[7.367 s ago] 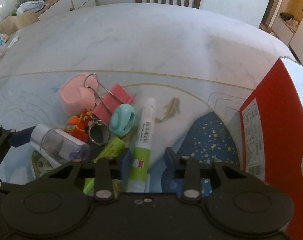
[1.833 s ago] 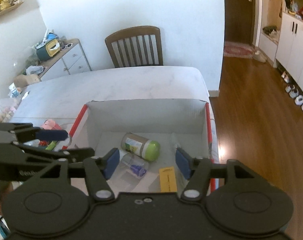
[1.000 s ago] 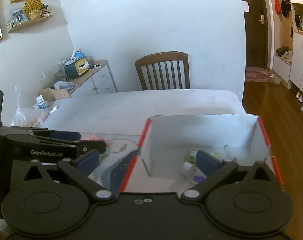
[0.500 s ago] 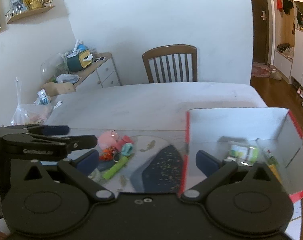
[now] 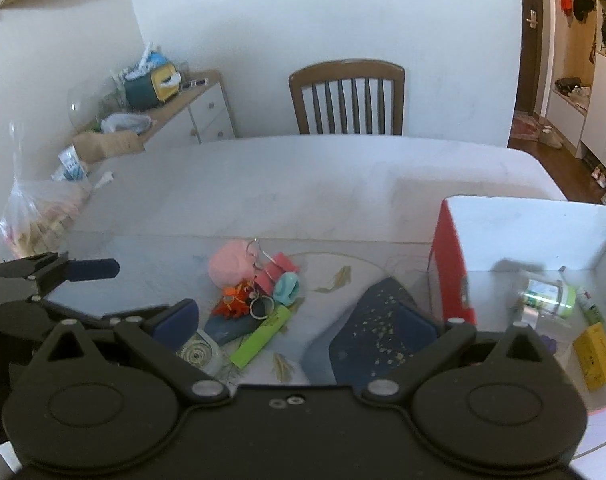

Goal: Organize rigid objects
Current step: 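Grasp the grey tape roller with the left tool while the right tool grasps the green highlighter, then carry the tape roller and highlighter with both tools into the shoebox, then open both tools, releasing the tape roller and highlighter in the box, then withdraw both tools from the box back over the mat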

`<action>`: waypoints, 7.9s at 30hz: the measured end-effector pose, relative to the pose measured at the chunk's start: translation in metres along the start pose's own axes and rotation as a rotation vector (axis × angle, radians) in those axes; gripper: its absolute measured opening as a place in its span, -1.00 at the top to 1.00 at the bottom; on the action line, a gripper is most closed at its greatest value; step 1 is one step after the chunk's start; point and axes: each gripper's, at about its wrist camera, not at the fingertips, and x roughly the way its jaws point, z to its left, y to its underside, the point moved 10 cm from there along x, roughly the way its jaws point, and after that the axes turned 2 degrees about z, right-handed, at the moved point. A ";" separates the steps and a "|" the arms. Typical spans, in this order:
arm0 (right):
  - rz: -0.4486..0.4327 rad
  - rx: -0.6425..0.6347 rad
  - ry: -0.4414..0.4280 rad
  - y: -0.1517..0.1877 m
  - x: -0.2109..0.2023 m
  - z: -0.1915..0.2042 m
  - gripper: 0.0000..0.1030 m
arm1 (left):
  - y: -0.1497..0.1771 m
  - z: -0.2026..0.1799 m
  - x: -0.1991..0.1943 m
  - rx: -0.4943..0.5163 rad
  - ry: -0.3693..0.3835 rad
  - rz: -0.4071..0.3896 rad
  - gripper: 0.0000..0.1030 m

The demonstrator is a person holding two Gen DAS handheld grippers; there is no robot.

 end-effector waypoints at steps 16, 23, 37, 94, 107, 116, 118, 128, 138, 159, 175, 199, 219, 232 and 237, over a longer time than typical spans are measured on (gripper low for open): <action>0.179 0.013 0.064 0.019 0.076 0.011 -0.91 | 0.041 0.030 0.038 -0.138 -0.012 0.146 -1.00; 0.242 0.048 0.091 0.023 0.107 0.012 -0.71 | 0.046 0.026 0.053 -0.166 -0.045 0.194 -1.00; 0.318 0.074 0.139 0.031 0.133 0.016 -0.30 | 0.052 0.018 0.067 -0.187 -0.129 0.206 -0.98; 0.178 0.087 0.089 0.014 -0.001 -0.027 0.70 | 0.003 -0.031 0.014 -0.068 -0.056 0.069 -0.56; 0.068 0.108 0.080 -0.017 -0.058 -0.089 0.70 | -0.065 -0.100 -0.009 -0.006 -0.009 -0.034 -0.56; 0.046 0.123 0.093 -0.015 -0.078 -0.149 0.70 | -0.089 -0.170 0.004 0.026 0.035 -0.041 -0.56; 0.047 0.128 0.093 -0.012 -0.080 -0.161 0.70 | -0.093 -0.183 0.008 0.040 0.040 -0.040 -0.56; 0.055 0.152 0.096 0.000 -0.084 -0.215 0.70 | -0.095 -0.249 0.043 0.090 0.073 0.005 -0.56; 0.083 0.163 0.106 0.010 -0.076 -0.262 0.70 | -0.086 -0.284 0.090 0.129 0.061 0.104 -0.56; 0.231 0.137 0.065 0.035 -0.023 -0.305 0.70 | -0.060 -0.314 0.172 0.155 -0.017 0.388 -0.56; 0.289 0.104 0.054 0.040 -0.004 -0.320 0.70 | -0.052 -0.305 0.200 0.085 -0.073 0.552 -0.54; 0.296 0.080 0.036 0.039 -0.007 -0.313 0.33 | -0.055 -0.295 0.207 0.018 -0.075 0.601 -0.52; 0.177 0.089 0.020 0.028 -0.061 -0.305 0.02 | -0.083 -0.304 0.141 0.011 -0.072 0.373 -0.52; 0.076 0.083 0.006 0.022 -0.097 -0.279 -0.17 | -0.096 -0.302 0.086 0.011 -0.052 0.223 -0.52; 0.042 0.090 0.006 0.021 -0.110 -0.265 -0.24 | -0.094 -0.296 0.067 0.004 -0.035 0.189 -0.52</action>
